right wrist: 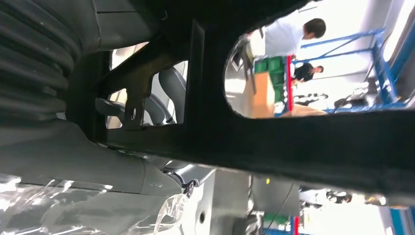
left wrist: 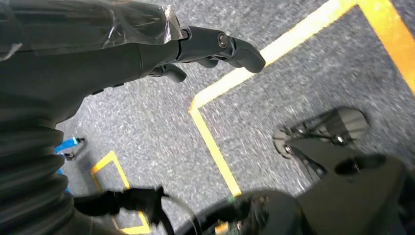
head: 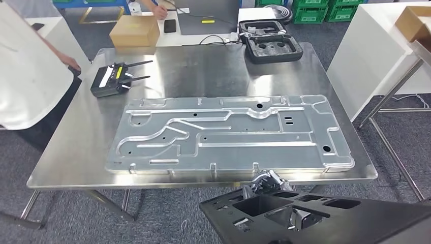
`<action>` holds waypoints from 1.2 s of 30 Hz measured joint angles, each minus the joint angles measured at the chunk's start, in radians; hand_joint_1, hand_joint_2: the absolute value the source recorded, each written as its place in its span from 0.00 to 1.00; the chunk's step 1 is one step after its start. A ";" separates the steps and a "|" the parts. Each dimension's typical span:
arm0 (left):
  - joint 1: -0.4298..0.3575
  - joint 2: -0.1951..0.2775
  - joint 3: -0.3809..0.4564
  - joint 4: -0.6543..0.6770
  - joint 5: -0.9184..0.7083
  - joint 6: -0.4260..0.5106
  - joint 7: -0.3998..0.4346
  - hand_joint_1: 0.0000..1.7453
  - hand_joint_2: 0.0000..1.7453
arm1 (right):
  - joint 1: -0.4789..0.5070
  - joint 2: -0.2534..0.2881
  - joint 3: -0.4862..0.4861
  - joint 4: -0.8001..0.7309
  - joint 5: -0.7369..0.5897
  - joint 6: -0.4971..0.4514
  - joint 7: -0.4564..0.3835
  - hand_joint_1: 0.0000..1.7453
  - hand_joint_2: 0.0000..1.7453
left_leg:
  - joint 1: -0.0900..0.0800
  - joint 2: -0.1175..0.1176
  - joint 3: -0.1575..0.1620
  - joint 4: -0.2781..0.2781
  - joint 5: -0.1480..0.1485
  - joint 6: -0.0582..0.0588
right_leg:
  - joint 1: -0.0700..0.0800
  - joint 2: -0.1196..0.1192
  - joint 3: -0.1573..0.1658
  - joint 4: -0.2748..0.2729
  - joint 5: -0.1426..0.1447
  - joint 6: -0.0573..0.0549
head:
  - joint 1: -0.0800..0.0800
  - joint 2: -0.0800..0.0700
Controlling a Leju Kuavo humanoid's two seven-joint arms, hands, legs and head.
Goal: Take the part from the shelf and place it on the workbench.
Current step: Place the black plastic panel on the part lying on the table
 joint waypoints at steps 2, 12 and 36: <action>-0.002 0.000 0.000 0.000 -0.001 0.000 0.000 0.00 1.00 | -0.001 0.000 -0.001 -0.001 0.000 0.000 0.000 1.00 1.00 | 0.002 0.003 -0.031 0.067 -0.007 -0.006 | -0.003 0.000 0.015 -0.003 -0.008 -0.013 | -0.001 0.000; 0.000 0.002 0.000 0.000 -0.005 0.000 -0.013 0.00 1.00 | -0.008 0.001 -0.001 0.000 0.001 0.001 0.000 1.00 1.00 | -0.011 0.008 -0.161 0.036 0.092 0.016 | 0.003 0.013 0.091 -0.005 -0.072 -0.011 | -0.003 -0.001; -0.122 -0.049 -0.087 -0.002 -0.217 -0.011 0.061 0.00 1.00 | -0.705 0.127 0.084 0.601 0.239 0.015 0.357 1.00 1.00 | -0.005 0.001 -0.262 0.270 -0.024 -0.005 | -0.002 0.004 0.018 -0.023 -0.004 -0.016 | -0.003 -0.001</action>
